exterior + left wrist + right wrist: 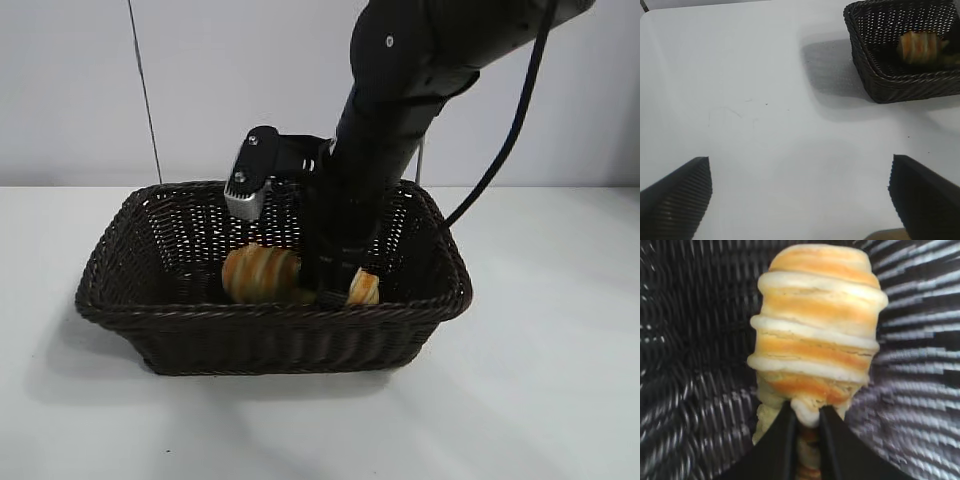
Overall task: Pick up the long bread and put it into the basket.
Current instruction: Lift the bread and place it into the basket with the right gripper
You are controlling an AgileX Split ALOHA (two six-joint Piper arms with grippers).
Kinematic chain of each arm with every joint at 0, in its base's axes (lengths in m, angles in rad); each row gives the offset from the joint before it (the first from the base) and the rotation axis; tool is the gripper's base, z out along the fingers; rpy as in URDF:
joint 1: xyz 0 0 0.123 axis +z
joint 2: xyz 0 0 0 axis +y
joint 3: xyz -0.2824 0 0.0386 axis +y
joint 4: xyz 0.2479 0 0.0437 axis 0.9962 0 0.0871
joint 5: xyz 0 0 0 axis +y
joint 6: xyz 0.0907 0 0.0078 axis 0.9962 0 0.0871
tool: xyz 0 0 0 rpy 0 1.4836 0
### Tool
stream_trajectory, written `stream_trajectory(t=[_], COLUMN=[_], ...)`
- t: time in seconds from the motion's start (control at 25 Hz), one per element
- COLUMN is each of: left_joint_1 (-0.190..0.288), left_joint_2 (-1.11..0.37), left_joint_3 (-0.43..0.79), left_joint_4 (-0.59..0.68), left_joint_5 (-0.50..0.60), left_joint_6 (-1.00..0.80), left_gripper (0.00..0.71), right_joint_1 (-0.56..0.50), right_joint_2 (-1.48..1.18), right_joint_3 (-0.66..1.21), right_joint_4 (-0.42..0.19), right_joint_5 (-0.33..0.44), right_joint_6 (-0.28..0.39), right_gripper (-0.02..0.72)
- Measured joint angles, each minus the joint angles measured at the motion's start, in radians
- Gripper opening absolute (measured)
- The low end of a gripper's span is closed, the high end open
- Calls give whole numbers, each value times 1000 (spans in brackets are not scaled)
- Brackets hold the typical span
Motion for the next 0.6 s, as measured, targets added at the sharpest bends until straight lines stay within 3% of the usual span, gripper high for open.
stream_trajectory(t=[0.16, 0.24, 0.28, 0.4, 0.52, 0.6], left_joint_1=[0, 0, 0, 0, 0, 0], left_joint_2=[0, 0, 0, 0, 0, 0], left_joint_3=[0, 0, 0, 0, 0, 0], left_joint_4=[0, 0, 0, 0, 0, 0], left_joint_5=[0, 0, 0, 0, 0, 0], left_joint_6=[0, 0, 0, 0, 0, 0], left_gripper=[694, 694, 694, 694, 694, 694], right_joint_1=[0, 0, 0, 0, 0, -5], right_joint_2=[-26, -41, -46, -60, -66, -67], right_joint_3=[-54, -97, -120, -224, -319, -364], right_joint_4=[37, 48, 48, 11, -88, -137], right_joint_5=[64, 105, 134, 236, 333, 387], right_joint_6=[27, 117, 180, 454, 747, 861], right_gripper=[601, 621, 639, 680, 687, 690])
